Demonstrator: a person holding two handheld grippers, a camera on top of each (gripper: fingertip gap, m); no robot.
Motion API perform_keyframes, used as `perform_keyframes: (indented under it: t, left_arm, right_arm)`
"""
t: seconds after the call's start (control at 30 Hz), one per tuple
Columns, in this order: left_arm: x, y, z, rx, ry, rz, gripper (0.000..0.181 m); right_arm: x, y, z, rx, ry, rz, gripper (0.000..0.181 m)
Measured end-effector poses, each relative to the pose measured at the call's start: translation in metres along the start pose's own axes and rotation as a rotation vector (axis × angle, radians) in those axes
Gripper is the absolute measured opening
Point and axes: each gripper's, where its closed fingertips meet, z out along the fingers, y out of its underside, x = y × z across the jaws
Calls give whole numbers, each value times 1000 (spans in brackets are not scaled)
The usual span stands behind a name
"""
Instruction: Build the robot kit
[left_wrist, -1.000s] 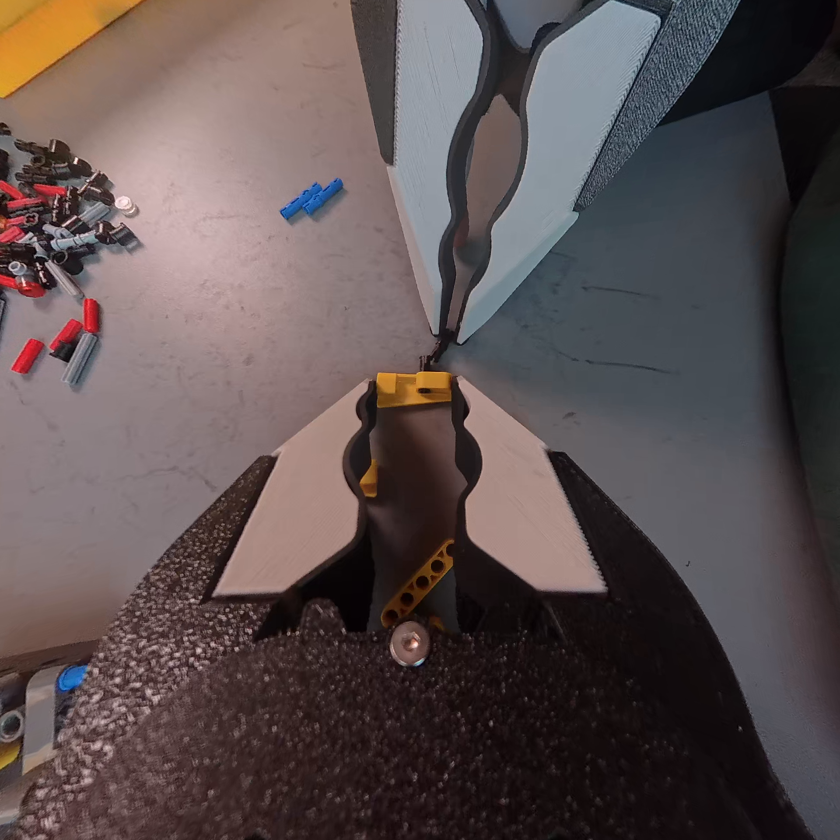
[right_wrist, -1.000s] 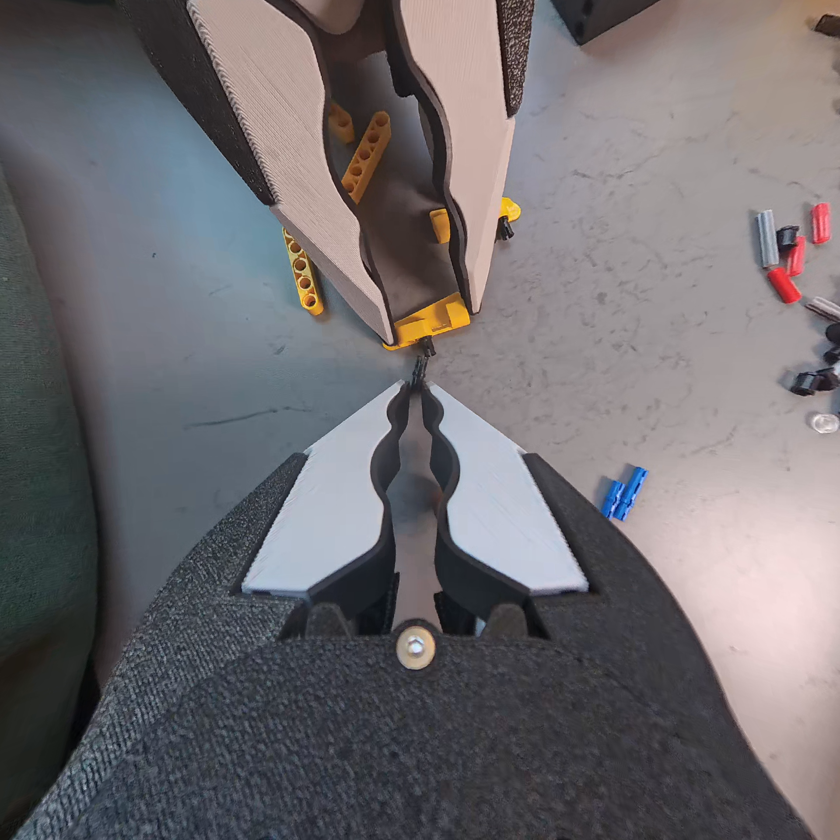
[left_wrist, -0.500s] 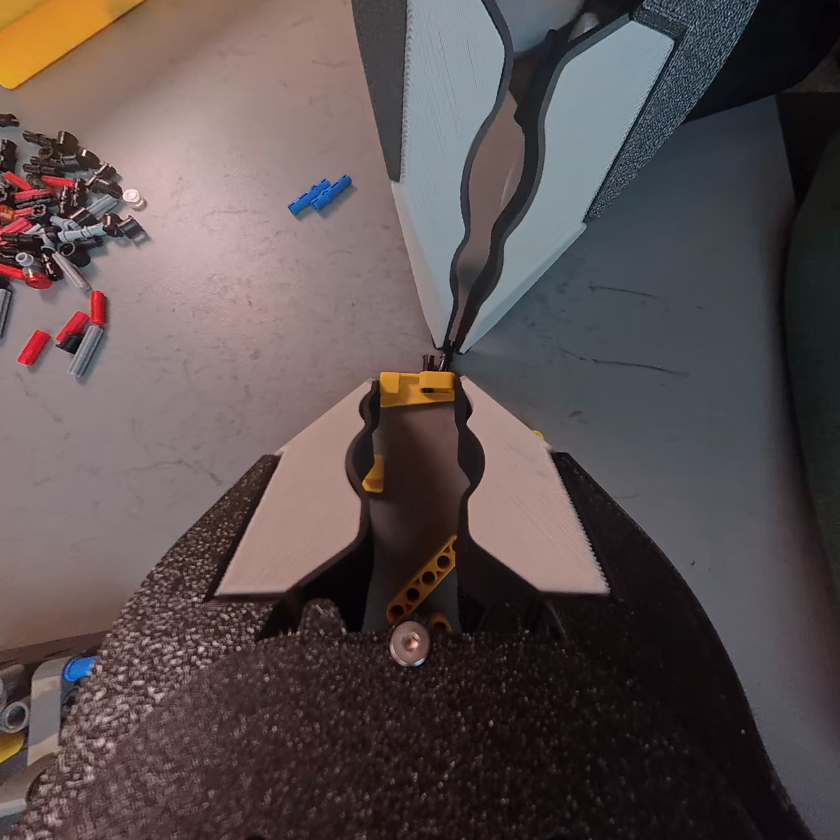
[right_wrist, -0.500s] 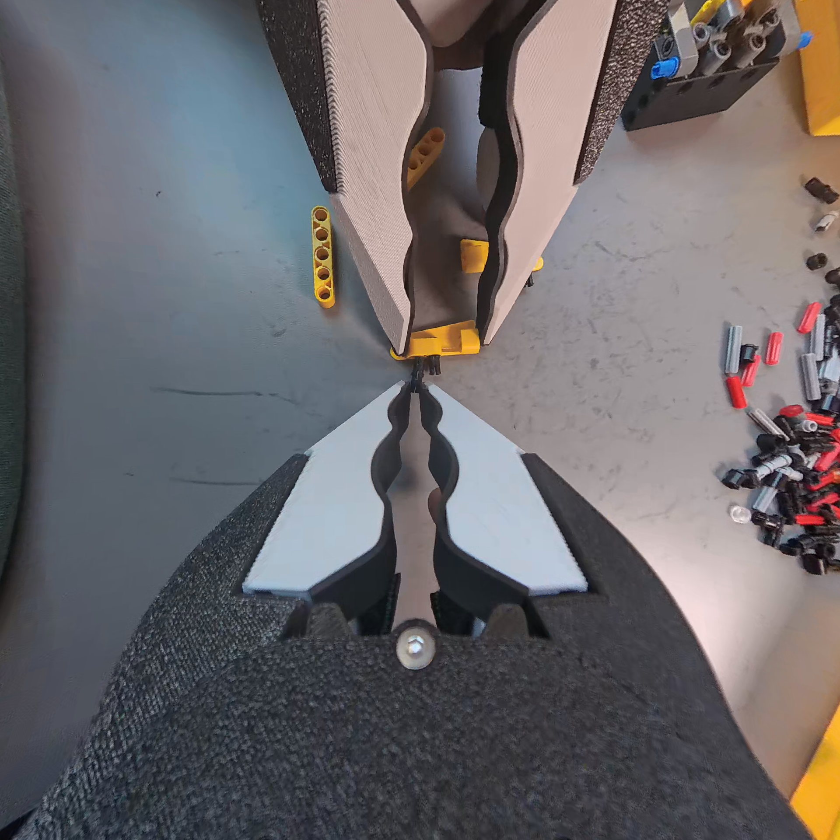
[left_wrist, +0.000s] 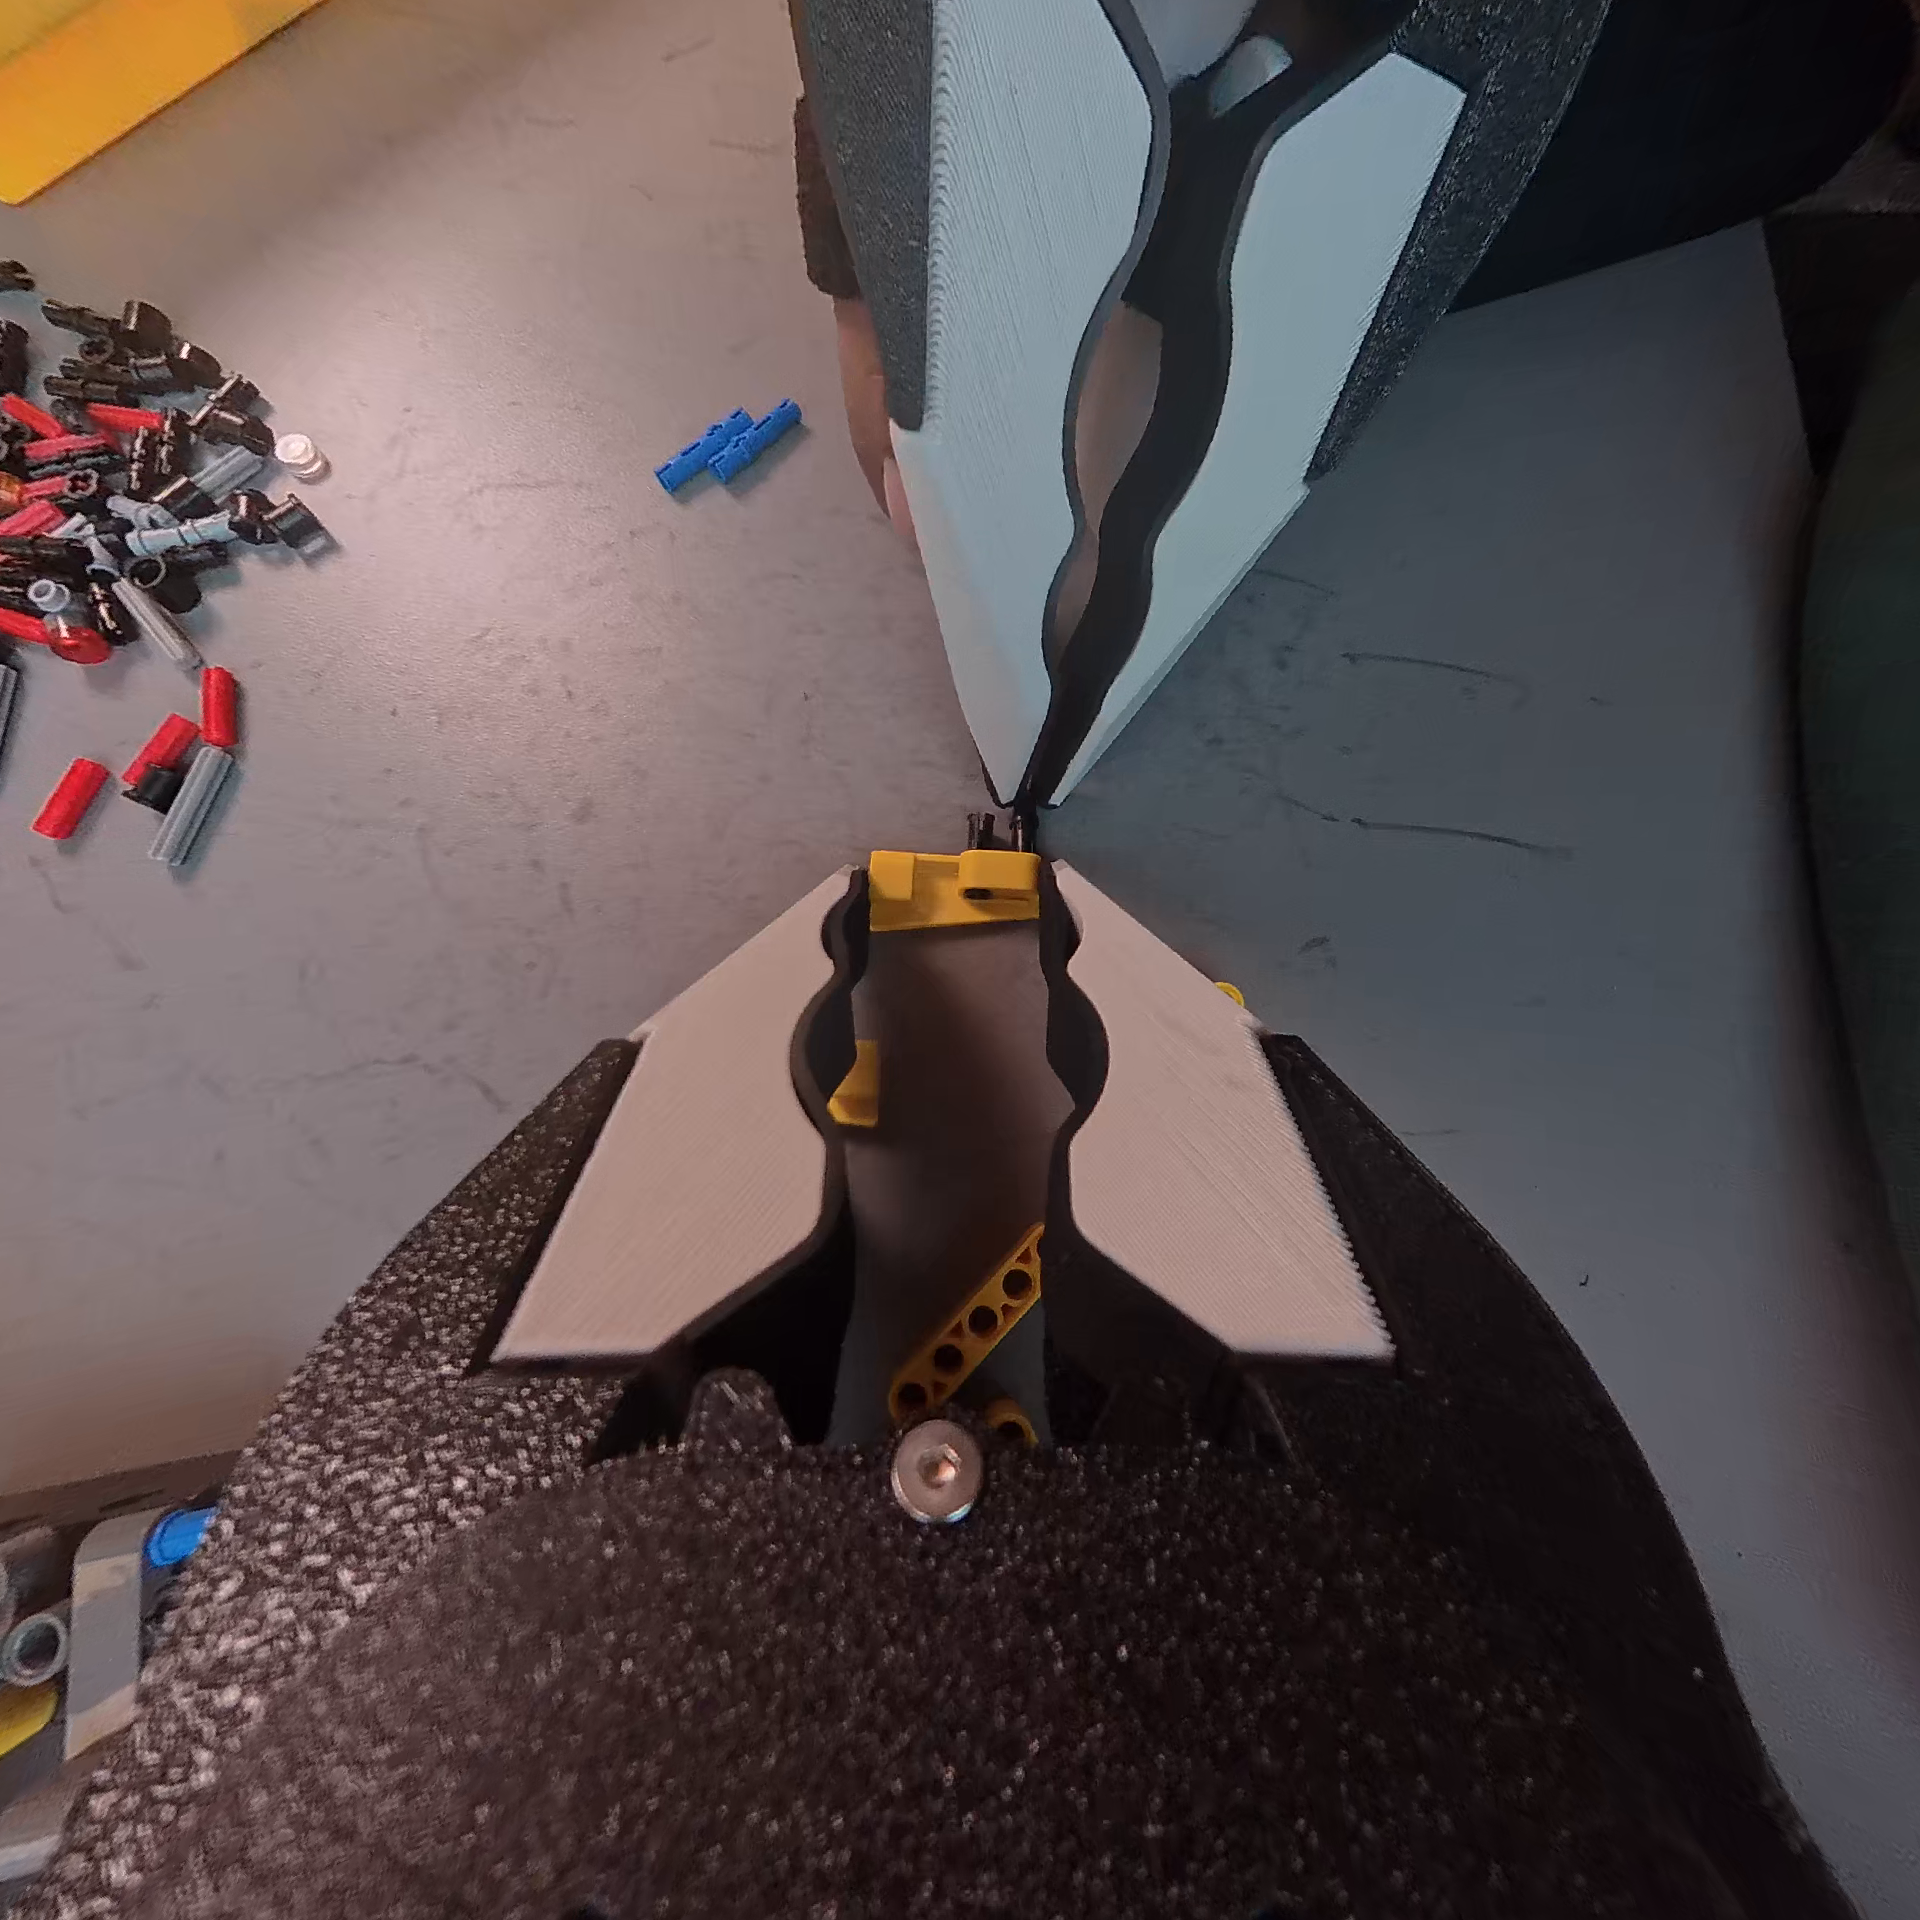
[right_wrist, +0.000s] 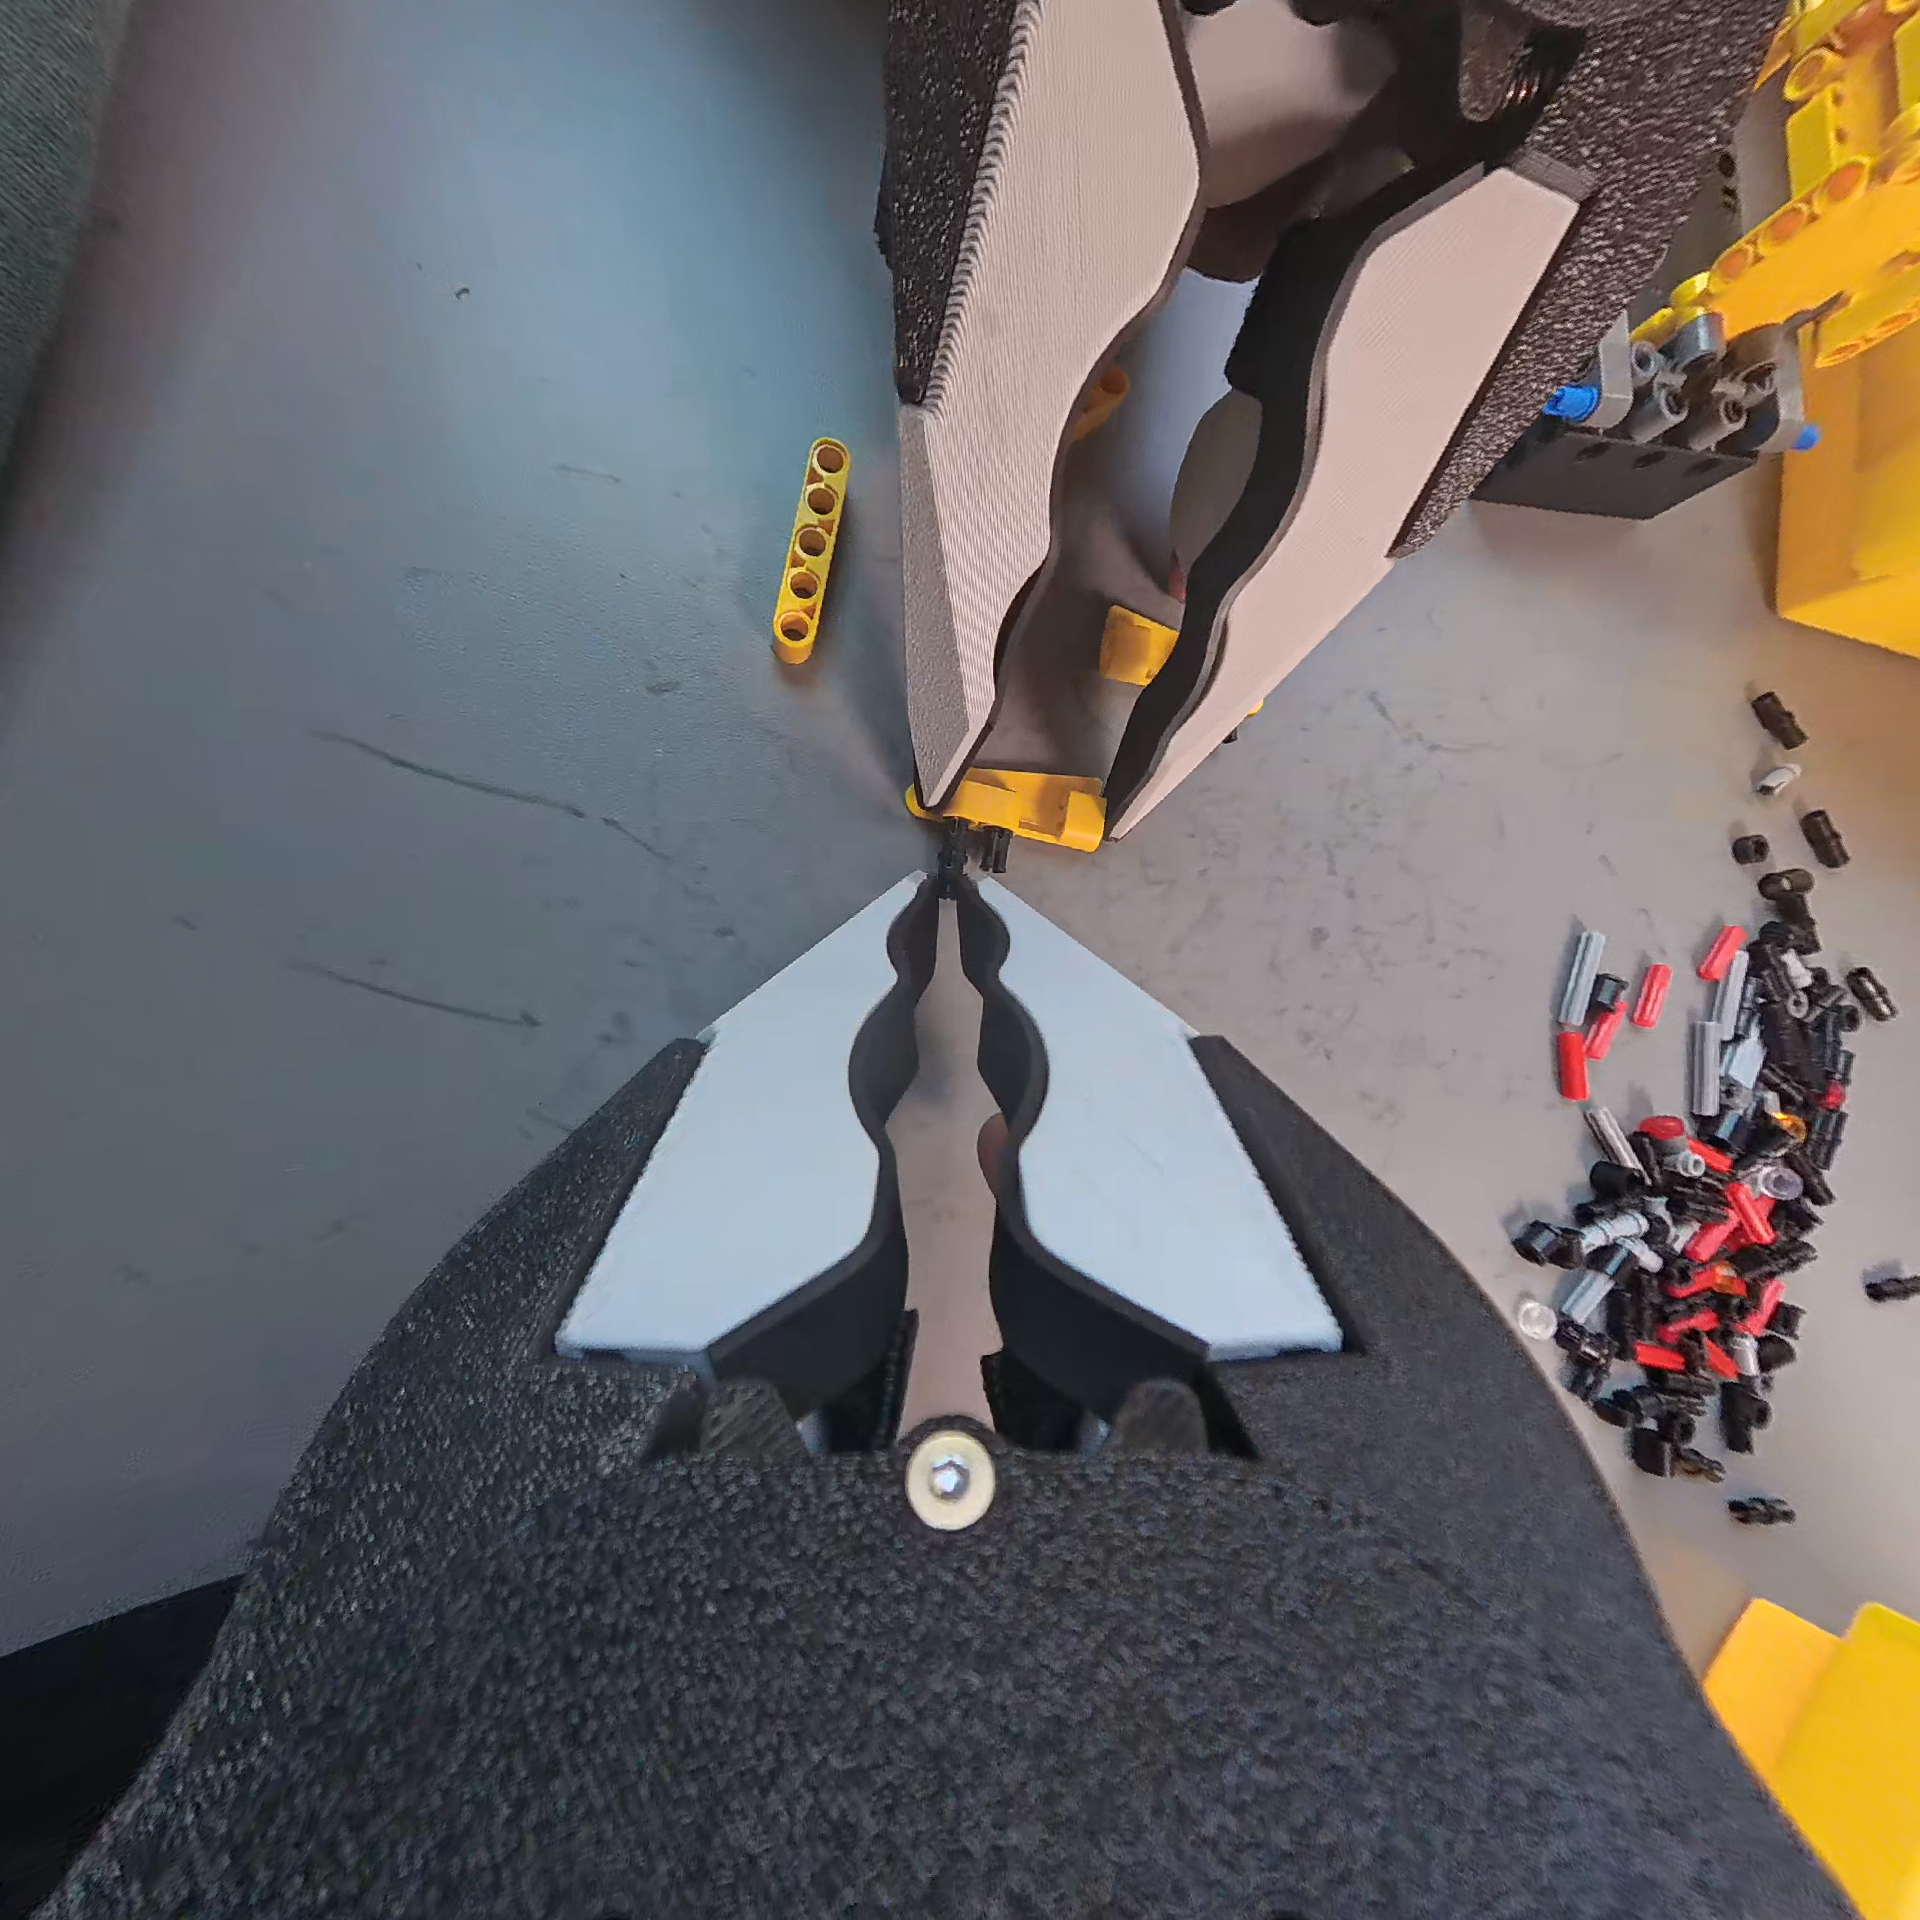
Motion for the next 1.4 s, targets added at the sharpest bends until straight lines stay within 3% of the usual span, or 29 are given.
perform_keyframes:
  t: [0.6,1.17,1.4]
  left_arm:
    - [0,0,0,0,-19,-9,31]
    - [-1,-1,0,2,-27,-19,31]
    - [-1,-1,0,3,-34,-19,31]
  right_arm:
    - [1,2,0,26,73,349,2]
    - [2,1,-1,-42,76,287,2]
    - [2,0,0,16,94,285,2]
